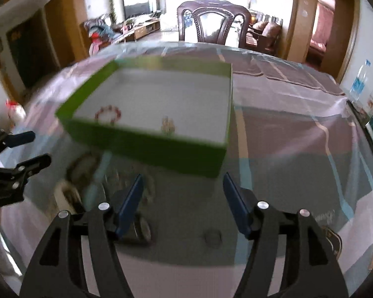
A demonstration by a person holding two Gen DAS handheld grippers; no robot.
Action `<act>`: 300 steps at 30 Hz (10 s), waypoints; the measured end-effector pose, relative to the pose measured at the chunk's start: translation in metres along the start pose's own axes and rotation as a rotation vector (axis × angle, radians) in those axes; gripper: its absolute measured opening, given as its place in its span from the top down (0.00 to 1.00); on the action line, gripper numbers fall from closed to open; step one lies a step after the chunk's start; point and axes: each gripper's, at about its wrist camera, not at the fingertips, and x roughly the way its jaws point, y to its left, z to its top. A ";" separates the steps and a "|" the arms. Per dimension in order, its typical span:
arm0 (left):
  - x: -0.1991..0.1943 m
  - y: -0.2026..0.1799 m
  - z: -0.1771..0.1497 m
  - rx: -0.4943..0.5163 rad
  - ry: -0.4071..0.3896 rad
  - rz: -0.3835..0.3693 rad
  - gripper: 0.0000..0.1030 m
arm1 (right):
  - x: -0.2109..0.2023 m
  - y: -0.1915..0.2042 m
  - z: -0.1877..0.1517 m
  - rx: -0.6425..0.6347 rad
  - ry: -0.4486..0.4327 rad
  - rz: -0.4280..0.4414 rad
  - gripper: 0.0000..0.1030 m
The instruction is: Organize jewelry
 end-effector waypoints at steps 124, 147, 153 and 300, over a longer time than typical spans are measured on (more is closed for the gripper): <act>0.008 -0.010 0.016 -0.073 0.052 -0.014 0.37 | 0.049 0.024 0.007 0.018 0.093 0.032 0.58; 0.032 -0.014 -0.001 -0.125 0.113 -0.031 0.31 | 0.028 0.045 0.010 -0.060 0.084 0.101 0.72; 0.035 -0.007 0.000 -0.150 0.116 -0.021 0.30 | 0.055 0.061 0.012 -0.093 0.114 0.113 0.74; 0.051 -0.014 -0.002 -0.134 0.016 0.042 0.66 | 0.044 0.031 -0.031 -0.058 0.080 0.070 0.51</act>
